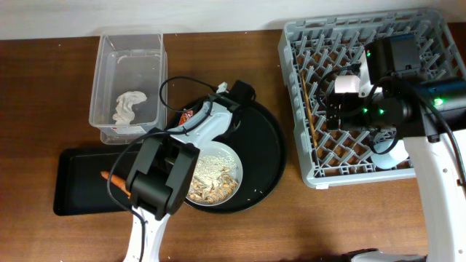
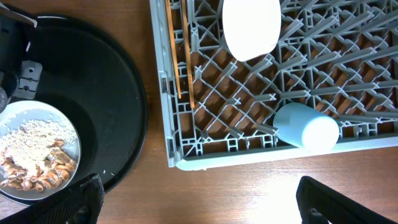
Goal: Sort waste into correct bins and load items into the dishwasher rack
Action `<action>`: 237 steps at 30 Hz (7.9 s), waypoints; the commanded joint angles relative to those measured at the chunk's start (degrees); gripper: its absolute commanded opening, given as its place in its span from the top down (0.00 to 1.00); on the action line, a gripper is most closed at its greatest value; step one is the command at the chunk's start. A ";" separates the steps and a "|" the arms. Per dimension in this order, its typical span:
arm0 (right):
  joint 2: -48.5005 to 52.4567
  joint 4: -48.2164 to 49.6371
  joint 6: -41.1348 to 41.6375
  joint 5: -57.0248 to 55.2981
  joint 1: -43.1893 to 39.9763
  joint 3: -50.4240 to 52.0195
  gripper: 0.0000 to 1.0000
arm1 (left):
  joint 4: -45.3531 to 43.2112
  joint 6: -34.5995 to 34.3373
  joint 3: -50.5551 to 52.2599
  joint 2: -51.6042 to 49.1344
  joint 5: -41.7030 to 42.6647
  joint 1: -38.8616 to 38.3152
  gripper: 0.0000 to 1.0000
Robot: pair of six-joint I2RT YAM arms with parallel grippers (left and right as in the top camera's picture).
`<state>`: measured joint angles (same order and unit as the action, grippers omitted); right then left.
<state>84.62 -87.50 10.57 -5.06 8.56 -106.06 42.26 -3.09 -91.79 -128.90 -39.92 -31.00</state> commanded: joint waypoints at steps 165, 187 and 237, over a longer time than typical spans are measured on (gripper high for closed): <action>0.09 -3.15 0.46 1.81 0.02 -0.02 0.02 | 31.71 -15.23 5.99 32.65 38.99 29.05 1.00; 0.09 -2.93 0.48 1.81 0.02 -0.02 0.02 | 26.10 14.10 21.38 50.14 100.41 76.00 1.00; -0.17 -9.81 12.17 2.05 -16.46 -0.02 0.02 | -81.13 -43.43 12.24 11.50 85.55 0.33 0.62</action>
<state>84.71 -96.99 23.27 -2.72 -7.55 -105.86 -38.63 -52.31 -78.63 -117.36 46.78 -31.07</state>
